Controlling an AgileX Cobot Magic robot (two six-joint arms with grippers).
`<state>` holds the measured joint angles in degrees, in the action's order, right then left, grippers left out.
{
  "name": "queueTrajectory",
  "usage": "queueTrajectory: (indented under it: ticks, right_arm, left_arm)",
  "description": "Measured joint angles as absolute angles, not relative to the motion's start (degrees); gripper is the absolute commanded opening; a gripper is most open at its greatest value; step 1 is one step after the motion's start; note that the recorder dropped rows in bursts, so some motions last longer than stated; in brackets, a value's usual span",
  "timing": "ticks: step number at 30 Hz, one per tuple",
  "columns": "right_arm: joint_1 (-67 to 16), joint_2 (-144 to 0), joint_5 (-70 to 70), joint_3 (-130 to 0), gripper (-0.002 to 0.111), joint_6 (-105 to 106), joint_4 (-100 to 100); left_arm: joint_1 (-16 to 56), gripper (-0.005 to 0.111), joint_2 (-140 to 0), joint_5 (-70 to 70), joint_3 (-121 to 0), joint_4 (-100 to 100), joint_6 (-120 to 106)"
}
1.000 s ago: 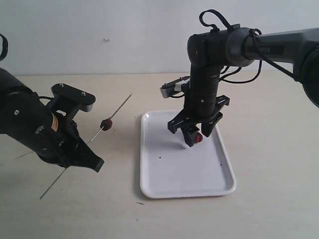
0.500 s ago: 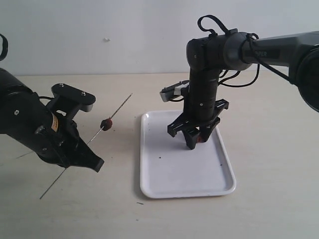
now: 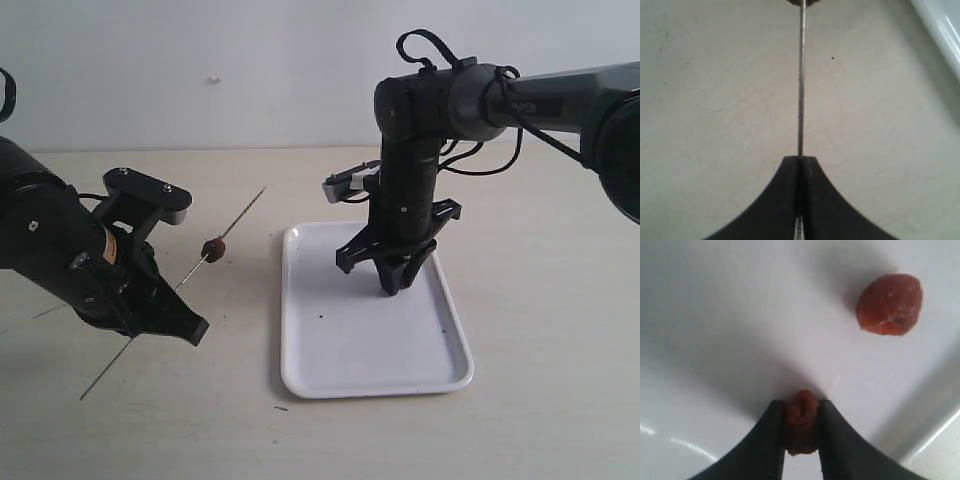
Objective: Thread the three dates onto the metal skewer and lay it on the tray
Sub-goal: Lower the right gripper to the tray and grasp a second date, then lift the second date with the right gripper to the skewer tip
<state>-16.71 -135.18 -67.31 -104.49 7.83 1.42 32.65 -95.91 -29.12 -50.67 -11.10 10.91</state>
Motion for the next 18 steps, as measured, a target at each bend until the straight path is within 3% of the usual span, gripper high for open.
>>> queueTrajectory:
  ticks: [7,18]
  right_arm:
    - [-16.71,-129.14,-65.39,-104.30,0.022,7.28,0.93]
    - [-16.61,-123.00,-47.44,-104.30,0.022,-2.67,1.46]
  left_arm:
    - [32.65,0.000,-95.91,-29.12,-50.67,-9.36,10.91]
    - [32.65,0.000,-95.91,-27.91,-50.67,-1.88,10.91]
